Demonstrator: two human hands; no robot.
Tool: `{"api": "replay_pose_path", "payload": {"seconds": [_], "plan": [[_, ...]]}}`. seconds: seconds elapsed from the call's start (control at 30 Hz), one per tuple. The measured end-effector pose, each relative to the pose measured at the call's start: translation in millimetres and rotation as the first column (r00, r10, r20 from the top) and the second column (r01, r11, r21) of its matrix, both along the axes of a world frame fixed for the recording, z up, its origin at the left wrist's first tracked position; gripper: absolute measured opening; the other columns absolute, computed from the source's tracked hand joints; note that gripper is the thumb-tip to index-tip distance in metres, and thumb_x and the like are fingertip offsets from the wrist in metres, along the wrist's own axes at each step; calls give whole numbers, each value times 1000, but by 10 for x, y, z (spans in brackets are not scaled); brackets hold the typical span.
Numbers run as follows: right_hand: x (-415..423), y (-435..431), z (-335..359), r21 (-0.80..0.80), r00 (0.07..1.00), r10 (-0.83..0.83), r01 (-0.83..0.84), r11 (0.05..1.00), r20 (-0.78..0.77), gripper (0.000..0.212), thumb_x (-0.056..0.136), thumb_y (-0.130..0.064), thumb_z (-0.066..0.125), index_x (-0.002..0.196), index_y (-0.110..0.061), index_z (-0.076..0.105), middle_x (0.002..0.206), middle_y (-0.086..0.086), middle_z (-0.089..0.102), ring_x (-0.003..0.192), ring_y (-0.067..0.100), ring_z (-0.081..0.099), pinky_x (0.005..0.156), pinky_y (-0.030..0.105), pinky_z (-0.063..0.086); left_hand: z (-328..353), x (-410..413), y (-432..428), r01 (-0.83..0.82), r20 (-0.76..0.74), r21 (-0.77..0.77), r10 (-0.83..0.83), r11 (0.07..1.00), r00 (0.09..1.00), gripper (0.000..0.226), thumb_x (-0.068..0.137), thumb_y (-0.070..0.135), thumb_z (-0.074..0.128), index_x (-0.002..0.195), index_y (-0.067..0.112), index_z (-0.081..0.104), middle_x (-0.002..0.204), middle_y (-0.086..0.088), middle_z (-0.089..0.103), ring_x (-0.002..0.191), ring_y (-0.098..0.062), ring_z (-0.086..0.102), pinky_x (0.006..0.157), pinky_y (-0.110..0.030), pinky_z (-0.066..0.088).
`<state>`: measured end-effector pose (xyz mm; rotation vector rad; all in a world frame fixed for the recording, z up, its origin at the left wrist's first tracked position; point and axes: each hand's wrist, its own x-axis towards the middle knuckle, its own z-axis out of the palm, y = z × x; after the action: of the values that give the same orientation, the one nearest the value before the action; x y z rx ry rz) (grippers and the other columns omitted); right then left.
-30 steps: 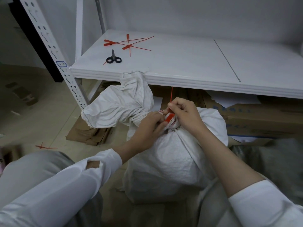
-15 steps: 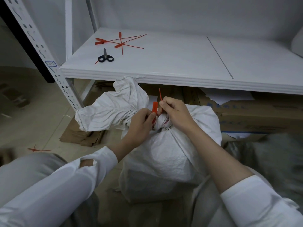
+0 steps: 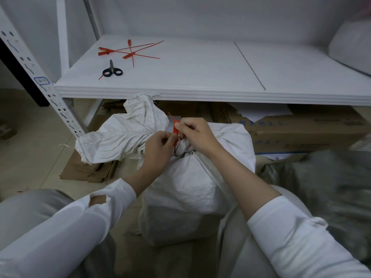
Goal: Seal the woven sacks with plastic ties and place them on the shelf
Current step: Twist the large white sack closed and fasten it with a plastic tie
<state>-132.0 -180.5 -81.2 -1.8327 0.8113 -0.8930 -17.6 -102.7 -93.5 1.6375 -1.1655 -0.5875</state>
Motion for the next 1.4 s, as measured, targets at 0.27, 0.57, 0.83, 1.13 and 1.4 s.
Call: {"api": "replay_pose_path", "payload": {"seconds": [0.27,0.57,0.83,1.13,1.4], "plan": [[-12,77,29,-6,998,37,-37,999,-54,37,85,-15,63,51,-13,49,57,11,47,56,17,42,58,30,34,80,-44,114,-13,-33,4,13,1000,999,27,96,23,57,78,9,72,79,-19,69,78,-36,64,72,-48,52],[-17,88,15,-24,1000,-18,17,1000,-20,46,88,-20,61,45,-28,49,52,6,48,55,16,45,57,35,38,89,-25,126,14,-104,10,-13,1000,994,28,95,17,57,71,9,68,72,-15,67,67,-16,57,67,-35,47],[6,38,-62,-27,996,61,-63,998,-67,36,82,-7,61,54,9,46,64,21,47,58,20,44,58,32,39,60,6,95,9,-109,52,-3,999,994,30,97,18,54,67,14,61,64,1,59,60,-6,50,61,-23,40],[-25,18,-50,0,996,56,-56,998,-75,30,79,0,58,53,12,50,68,27,49,59,18,44,55,20,36,17,48,77,39,-87,31,-37,999,996,31,98,20,51,73,6,61,68,-5,56,65,-11,48,63,-26,38],[-23,23,-43,24,994,63,-62,998,-86,35,81,3,56,50,10,43,60,26,42,55,23,36,52,20,34,9,59,76,28,-199,40,-19,999,980,33,98,20,52,76,-2,64,67,-7,54,66,-14,47,65,-29,38]]}}
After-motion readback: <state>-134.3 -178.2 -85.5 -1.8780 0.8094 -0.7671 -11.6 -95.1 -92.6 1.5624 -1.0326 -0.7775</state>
